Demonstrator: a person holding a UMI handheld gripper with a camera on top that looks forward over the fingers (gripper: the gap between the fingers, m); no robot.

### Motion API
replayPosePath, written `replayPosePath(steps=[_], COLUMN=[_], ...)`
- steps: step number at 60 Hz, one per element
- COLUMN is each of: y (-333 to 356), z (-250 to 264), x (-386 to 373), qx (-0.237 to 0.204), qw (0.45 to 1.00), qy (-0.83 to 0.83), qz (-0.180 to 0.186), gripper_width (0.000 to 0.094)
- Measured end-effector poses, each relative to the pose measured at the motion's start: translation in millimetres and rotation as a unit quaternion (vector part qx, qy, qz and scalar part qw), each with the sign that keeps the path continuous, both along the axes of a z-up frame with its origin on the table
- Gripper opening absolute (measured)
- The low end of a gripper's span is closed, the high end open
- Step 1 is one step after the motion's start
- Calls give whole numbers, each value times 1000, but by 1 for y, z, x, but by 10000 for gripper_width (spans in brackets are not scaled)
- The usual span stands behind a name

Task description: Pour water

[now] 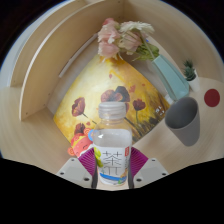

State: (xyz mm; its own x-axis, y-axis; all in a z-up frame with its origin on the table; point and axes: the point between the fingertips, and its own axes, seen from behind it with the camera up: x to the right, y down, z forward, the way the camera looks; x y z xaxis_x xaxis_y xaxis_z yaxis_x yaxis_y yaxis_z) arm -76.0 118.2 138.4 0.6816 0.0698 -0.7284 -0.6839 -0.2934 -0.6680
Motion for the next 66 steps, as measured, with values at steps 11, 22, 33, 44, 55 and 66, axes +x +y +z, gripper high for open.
replayPosePath(steps=[11, 22, 33, 44, 55, 66], y=[11, 18, 25, 31, 31, 19], z=[34, 35, 40, 37, 59, 127], x=[40, 51, 70, 72, 68, 84], qx=[-18, -64, -80, -104, -74, 3], qw=[967, 899, 832, 759, 823, 969], qy=[250, 431, 545, 638, 560, 246], qz=[-44, -50, -67, -76, -57, -19], gripper_width=[418, 417, 417, 417, 418, 417])
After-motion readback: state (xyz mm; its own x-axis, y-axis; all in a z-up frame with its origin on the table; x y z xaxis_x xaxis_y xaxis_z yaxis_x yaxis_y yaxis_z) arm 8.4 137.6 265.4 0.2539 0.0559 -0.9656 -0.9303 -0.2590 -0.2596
